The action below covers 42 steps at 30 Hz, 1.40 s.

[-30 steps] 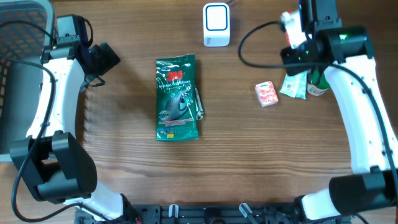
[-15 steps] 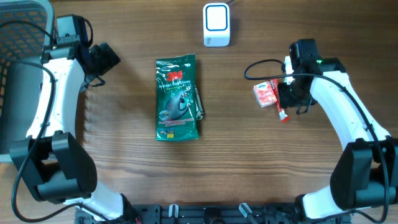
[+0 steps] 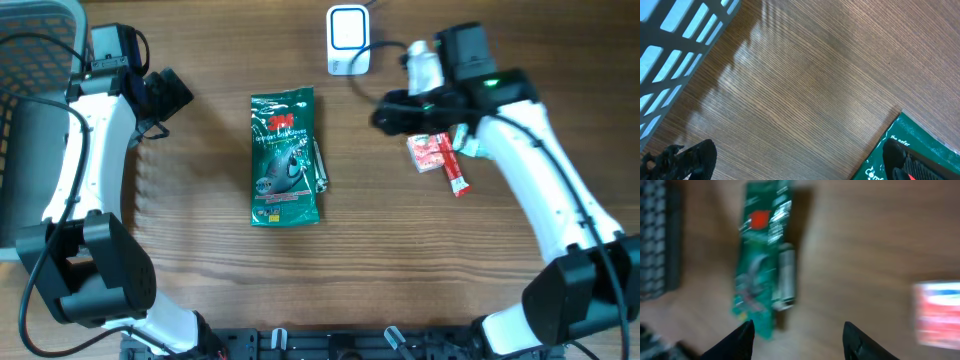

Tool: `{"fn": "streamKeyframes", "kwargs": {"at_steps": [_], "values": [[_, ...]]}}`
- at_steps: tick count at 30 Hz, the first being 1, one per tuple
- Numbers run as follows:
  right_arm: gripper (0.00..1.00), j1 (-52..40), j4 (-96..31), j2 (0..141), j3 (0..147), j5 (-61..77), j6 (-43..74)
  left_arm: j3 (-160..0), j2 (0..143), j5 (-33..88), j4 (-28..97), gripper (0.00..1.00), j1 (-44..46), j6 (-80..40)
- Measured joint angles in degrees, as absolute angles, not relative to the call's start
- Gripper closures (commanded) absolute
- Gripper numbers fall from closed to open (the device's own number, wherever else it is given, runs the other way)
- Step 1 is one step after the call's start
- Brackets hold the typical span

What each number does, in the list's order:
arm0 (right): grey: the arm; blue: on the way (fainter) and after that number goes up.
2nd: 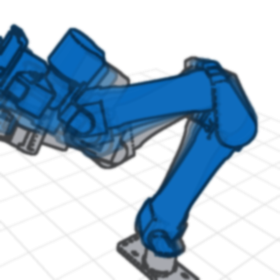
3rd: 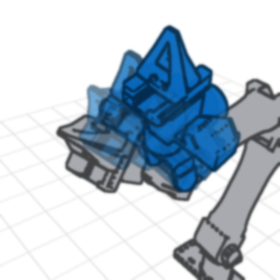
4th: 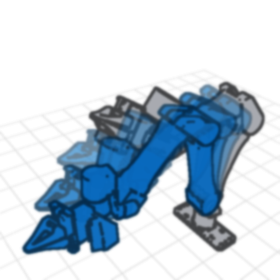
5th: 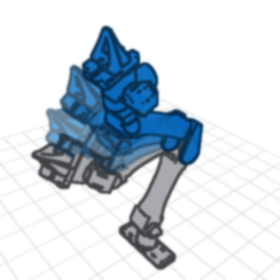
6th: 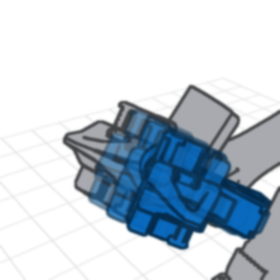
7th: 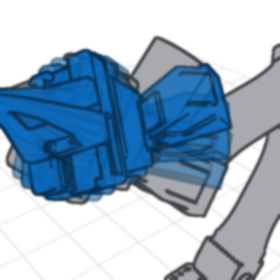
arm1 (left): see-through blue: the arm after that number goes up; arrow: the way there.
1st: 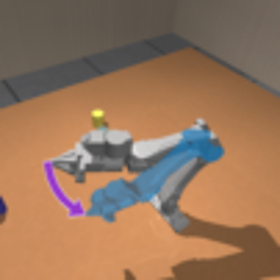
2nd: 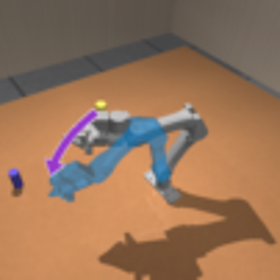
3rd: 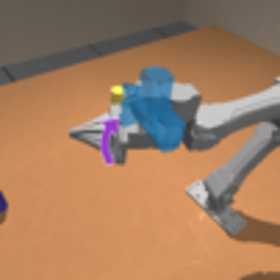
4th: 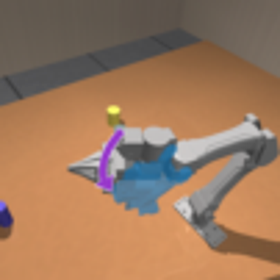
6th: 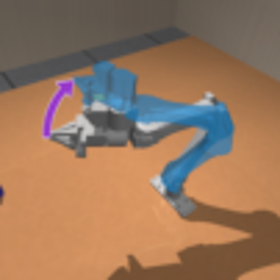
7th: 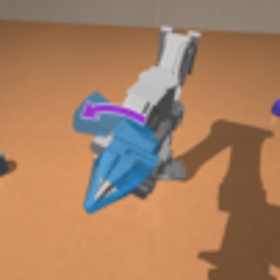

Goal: Scan the item barcode
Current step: 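Carry the Nescafe stick right and drop it by the tissue pack, then move the right gripper down and grasp the green gloves pack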

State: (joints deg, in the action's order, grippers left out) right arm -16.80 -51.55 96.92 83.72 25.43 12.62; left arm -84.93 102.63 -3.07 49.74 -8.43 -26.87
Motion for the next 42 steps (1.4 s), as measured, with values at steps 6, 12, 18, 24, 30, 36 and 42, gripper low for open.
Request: {"fn": "streamKeyframes", "kwargs": {"at_steps": [6, 12, 18, 24, 30, 36, 42], "values": [[0.25, -28.80, -49.10, 98.19, 82.15, 24.75, 19.03, -84.93, 102.63, -3.07, 49.74, 0.00, -8.43, -26.87], [0.24, -38.30, -43.55, 101.95, 76.93, 19.59, 30.68, -84.93, 102.63, -3.07, 49.71, 0.00, -8.43, -26.87], [0.43, -41.08, -38.37, 102.69, 71.33, 13.32, 38.52, -84.93, 102.63, -3.07, 49.71, 0.00, -8.43, -26.87], [0.61, -41.12, -31.53, 102.94, 67.18, 11.33, 41.25, -84.93, 102.63, -3.05, 49.74, 0.00, -8.43, -26.87], [0.50, -41.52, -24.51, 102.94, 62.72, 11.99, 43.55, -84.93, 102.63, -3.07, 49.74, 0.00, -8.43, -26.87], [0.61, -41.89, -16.25, 104.77, 58.24, 12.40, 45.80, -84.93, 102.63, -3.07, 49.71, 0.00, -8.43, -26.87], [0.96, -42.98, -13.82, 107.59, 58.08, 13.41, 47.09, -84.93, 102.63, -3.05, 49.74, 0.00, -8.43, -26.87]]}}
